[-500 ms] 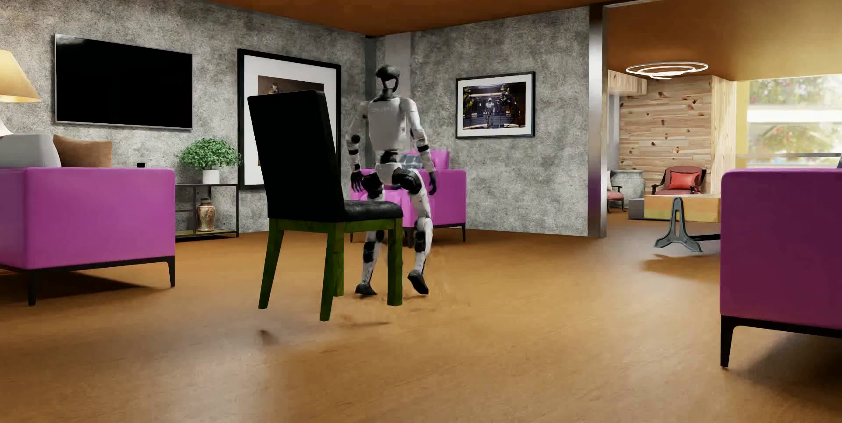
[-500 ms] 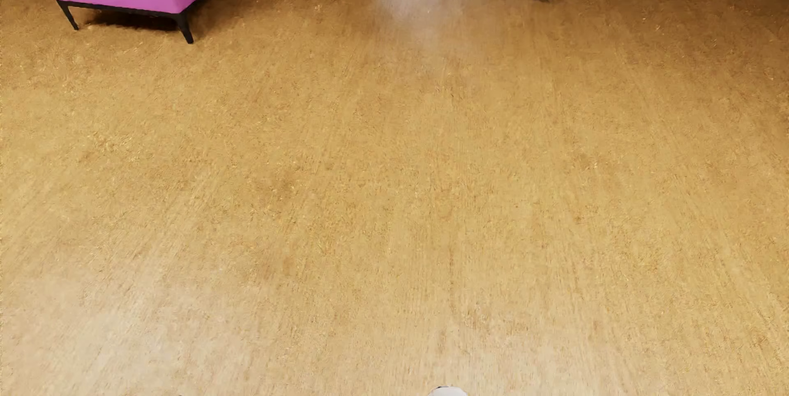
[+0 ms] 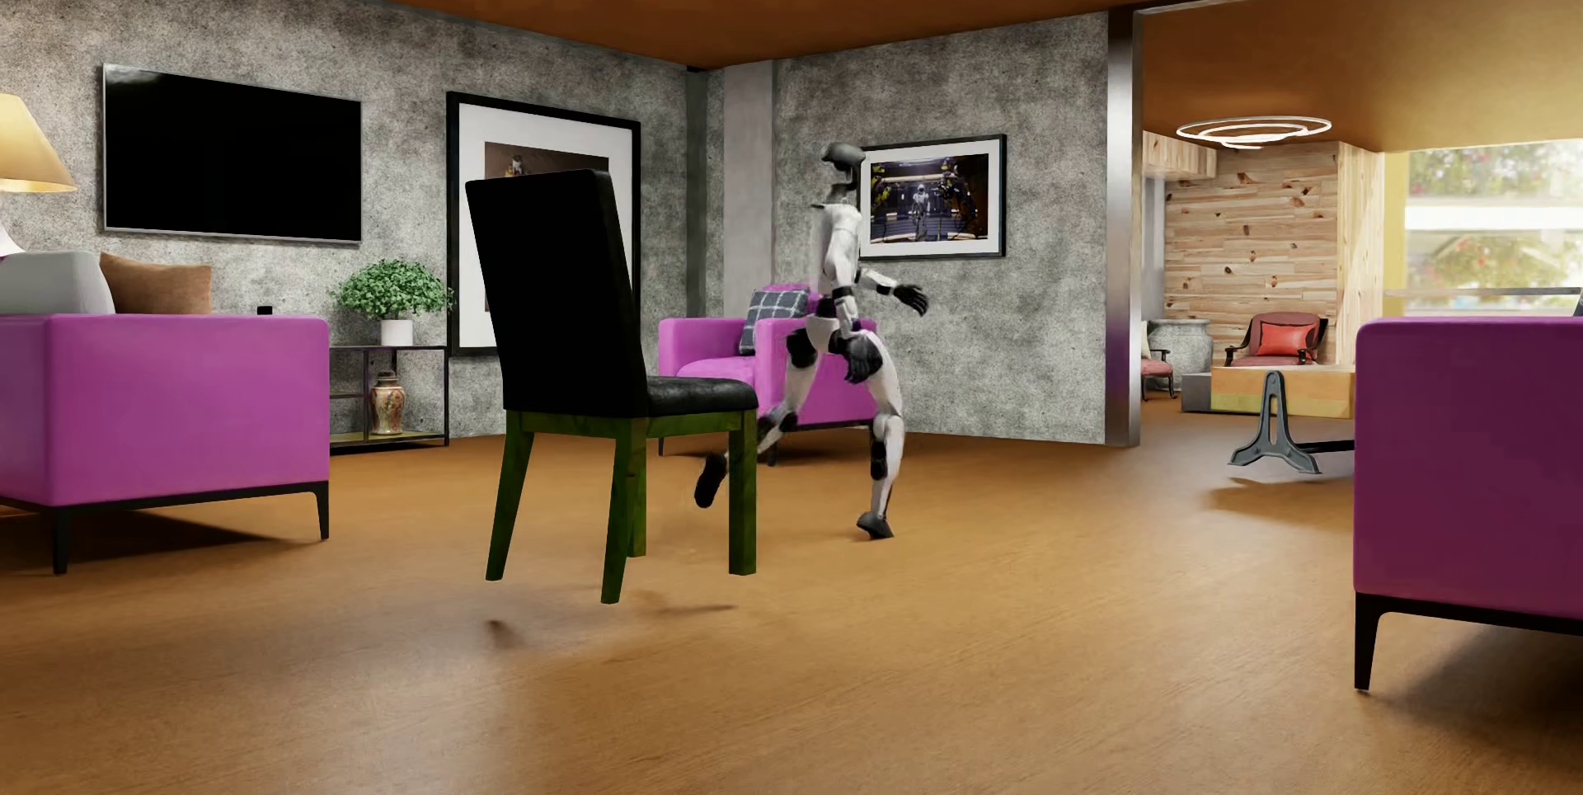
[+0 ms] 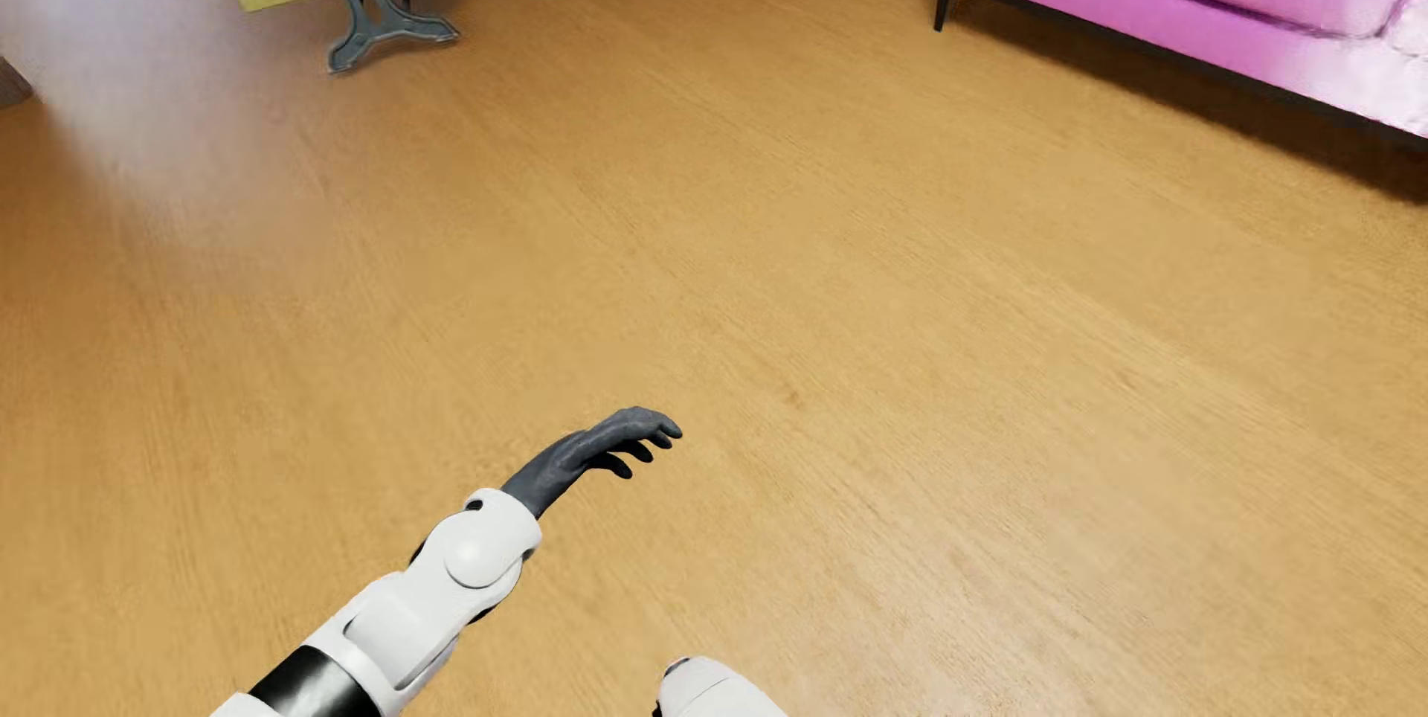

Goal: Walk towards dark gray chair

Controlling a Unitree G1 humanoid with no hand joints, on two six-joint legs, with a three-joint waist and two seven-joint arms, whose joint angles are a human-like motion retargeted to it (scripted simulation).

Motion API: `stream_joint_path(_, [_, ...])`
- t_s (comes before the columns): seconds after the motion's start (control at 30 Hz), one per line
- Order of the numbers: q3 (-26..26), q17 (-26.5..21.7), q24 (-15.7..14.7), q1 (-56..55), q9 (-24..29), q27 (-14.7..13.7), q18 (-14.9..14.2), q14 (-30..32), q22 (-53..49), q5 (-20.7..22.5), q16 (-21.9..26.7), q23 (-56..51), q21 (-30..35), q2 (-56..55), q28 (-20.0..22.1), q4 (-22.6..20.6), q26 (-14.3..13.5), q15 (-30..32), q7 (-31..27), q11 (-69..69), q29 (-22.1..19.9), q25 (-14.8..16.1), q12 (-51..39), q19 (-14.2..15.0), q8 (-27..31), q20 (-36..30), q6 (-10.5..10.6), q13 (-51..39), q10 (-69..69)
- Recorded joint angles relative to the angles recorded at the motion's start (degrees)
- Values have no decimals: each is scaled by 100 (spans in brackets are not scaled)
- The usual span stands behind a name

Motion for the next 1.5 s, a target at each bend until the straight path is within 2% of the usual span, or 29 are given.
stream_joint_path(0.03, [80, 127, 0, -85, -50, 0, 0, -464, -17, 59, 10, -339, -87, 181, 0, 26, 0, -465, 0, -31, 0, 0, 174, 0, 0, -44, -54, 15, -623])
stream_joint_path(0.07, [242, 249, 0, -62, -109, 0, 0, -661, 106, 110, -13, -636, -79, 314, 0, 51, 0, -958, 0, -63, 0, 0, 411, 0, 0, 85, -68, -6, -1455])
stream_joint_path(0.17, [776, 701, 0, 19, -352, 0, 0, -972, 1038, 271, -46, -866, 393, 377, 0, 347, 0, -2124, 0, -185, 0, 0, 1180, 0, 0, 848, 47, -499, -3721])
stream_joint_path(0.23, [957, 1154, 0, -203, -472, 0, 0, -1275, 2047, 292, 57, -742, 612, 285, 0, 632, 0, -2508, 0, -276, 0, 0, 1655, 0, 0, 1169, 112, -963, -4290])
stream_joint_path(0.3, [1281, 1591, 0, -496, -556, 0, 0, -1170, 3331, 206, 211, -1035, 716, 205, 0, 606, 0, -2623, 0, -492, 0, 0, 2037, 0, 0, 1110, 22, -1147, -4143])
stream_joint_path(0.37, [1963, 1755, 0, -587, -671, 0, 0, -972, 4405, 231, 368, -1840, 1180, 249, 0, 355, 0, -2647, 0, -938, 0, 0, 2433, 0, 0, 828, -126, -1096, -3815])
stream_joint_path(0.43, [2925, 1582, 0, -541, -788, 0, 0, -1229, 4477, 483, 503, -2754, 1699, 493, 0, -142, 0, -3344, 0, -1122, 0, 0, 3083, 0, 0, 791, -370, -1066, -3646])
stream_joint_path(0.5, [3925, 1388, 0, -581, -844, 0, 0, -1787, 4197, 771, 597, -3336, 1977, 708, 0, -688, 0, -4136, 0, -1197, 0, 0, 3753, 0, 0, 988, -614, -1139, -3587])
stream_joint_path(0.57, [4799, 1234, 0, -904, -699, 0, 0, -2046, 4140, 975, 447, -3325, 1847, 986, 0, -1021, 0, -4520, 0, -1419, 0, 0, 4120, 0, 0, 1263, -564, -1315, -3452])
stream_joint_path(0.63, [5231, 1178, 0, -1586, -569, 0, 0, -1967, 4373, 1010, 264, -3004, 1586, 1143, 0, -1246, 0, -4596, 0, -1581, 0, 0, 3981, 0, 0, 1252, -444, -1647, -3417])
stream_joint_path(0.7, [5201, 1175, 0, -2360, -438, 0, 0, -1941, 4397, 917, 171, -2638, 1189, 1350, 0, -1414, 0, -4431, 0, -1709, 0, 0, 3619, 0, 0, 1108, -323, -1855, -3600])
stream_joint_path(0.83, [4709, 991, 0, -3387, -333, 0, 0, -2050, 2750, 674, 501, -2726, 840, 1827, 0, -1708, 0, -4128, 0, -1645, 0, 0, 3083, 0, 0, 2048, -350, -1627, -4335])
stream_joint_path(0.97, [4982, 932, 0, -3584, -212, 0, 0, -1535, 1759, 497, 623, -2414, 926, 2565, 0, -1688, 0, -4542, 0, -1487, 0, 0, 2340, 0, 0, 3157, -302, -1431, -4337])
stream_joint_path(1.03, [4983, 1049, 0, -3285, -307, 0, 0, -1913, 1723, 474, 554, -2099, 1115, 2891, 0, -1577, 0, -4596, 0, -1371, 0, 0, 2227, 0, 0, 3320, -204, -1416, -4122])
stream_joint_path(1.1, [4875, 1211, 0, -2746, -531, 0, 0, -2162, 1832, 438, 501, -1894, 1210, 3159, 0, -1462, 0, -4501, 0, -1262, 0, 0, 2309, 0, 0, 3196, -101, -1287, -4132])
stream_joint_path(1.13, [4631, 1319, 0, -2557, -618, 0, 0, -1908, 2095, 371, 459, -1802, 1154, 3209, 0, -1544, 0, -4274, 0, -1074, 0, 0, 2367, 0, 0, 2943, -150, -1153, -4146])
stream_joint_path(1.2, [4029, 1566, 0, -2265, -758, 0, 0, -1673, 2817, 308, 368, -1537, 977, 3181, 0, -1786, 0, -3582, 0, -469, 0, 0, 2419, 0, 0, 2341, -337, -822, -4039])
stream_joint_path(1.23, [3775, 1685, 0, -2073, -814, 0, 0, -1766, 3243, 320, 322, -1350, 902, 2996, 0, -1883, 0, -3093, 0, 48, 0, 0, 2415, 0, 0, 2034, -443, -634, -4027])
stream_joint_path(1.3, [3599, 1792, 0, -1496, -850, 0, 0, -2170, 3898, 351, 241, -992, 1029, 2215, 0, -1909, 0, -2202, 0, 1556, 0, 0, 2448, 0, 0, 1621, -598, -367, -4184])
stream_joint_path(1.4, [3551, 1602, 0, -647, -572, 0, 0, -2842, 3812, 251, 181, -832, 1432, 1157, 0, -1934, 0, -2169, 0, 3412, 0, 0, 2712, 0, 0, 1427, -697, -317, -4223])
stream_joint_path(1.5, [3403, 1476, 0, -30, -433, 0, 0, -3317, 3662, 117, 75, -692, 1089, 413, 0, -1864, 0, -1753, 0, 3072, 0, 0, 2911, 0, 0, 1338, -544, -188, -4243])
